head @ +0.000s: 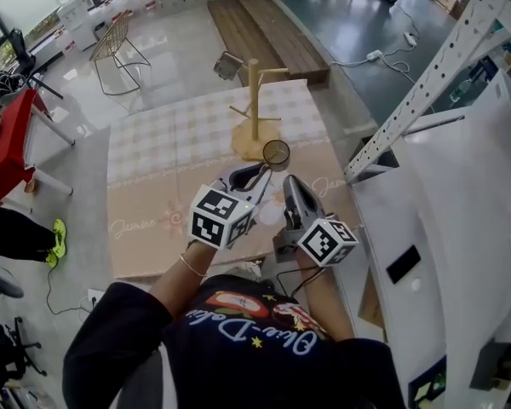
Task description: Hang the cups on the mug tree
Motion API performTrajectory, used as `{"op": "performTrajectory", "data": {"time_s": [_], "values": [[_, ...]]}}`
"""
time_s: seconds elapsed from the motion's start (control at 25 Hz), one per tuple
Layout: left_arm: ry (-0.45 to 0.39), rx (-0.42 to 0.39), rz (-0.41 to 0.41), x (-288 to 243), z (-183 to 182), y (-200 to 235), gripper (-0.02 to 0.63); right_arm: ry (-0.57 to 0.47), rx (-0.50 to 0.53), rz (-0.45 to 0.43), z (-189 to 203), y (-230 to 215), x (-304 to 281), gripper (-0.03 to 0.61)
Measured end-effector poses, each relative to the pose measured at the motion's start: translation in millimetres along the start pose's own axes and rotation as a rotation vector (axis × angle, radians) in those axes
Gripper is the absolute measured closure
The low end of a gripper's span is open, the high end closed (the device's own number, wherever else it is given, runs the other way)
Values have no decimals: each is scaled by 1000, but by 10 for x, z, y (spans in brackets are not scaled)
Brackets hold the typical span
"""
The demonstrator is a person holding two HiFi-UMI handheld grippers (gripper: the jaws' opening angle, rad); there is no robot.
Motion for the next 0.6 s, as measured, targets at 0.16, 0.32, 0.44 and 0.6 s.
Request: {"op": "performTrajectory", "data": {"time_s": [0.16, 0.32, 0.44, 0.6], "values": [[-14, 10, 23, -49, -51, 12, 568, -11, -15, 10, -41, -16, -26, 568], [-37, 31, 45, -111, -124, 37, 568, -20, -14, 13, -110, -24, -69, 568], [-49, 45, 57, -153, -160, 45, 568, -30, -12, 12, -164, -20, -100, 568], [-57, 57, 70, -199, -184, 63, 566, -42, -15, 15, -219, -24, -130, 568]]}}
Point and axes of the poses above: the fingertips, and each gripper's own axes: x backward along the fingers, y to its left, z out of its underside, the point moved 4 cm from there along x, backward along the fingers, and after that the axes turned 2 degrees about z, right-handed, at the moved point
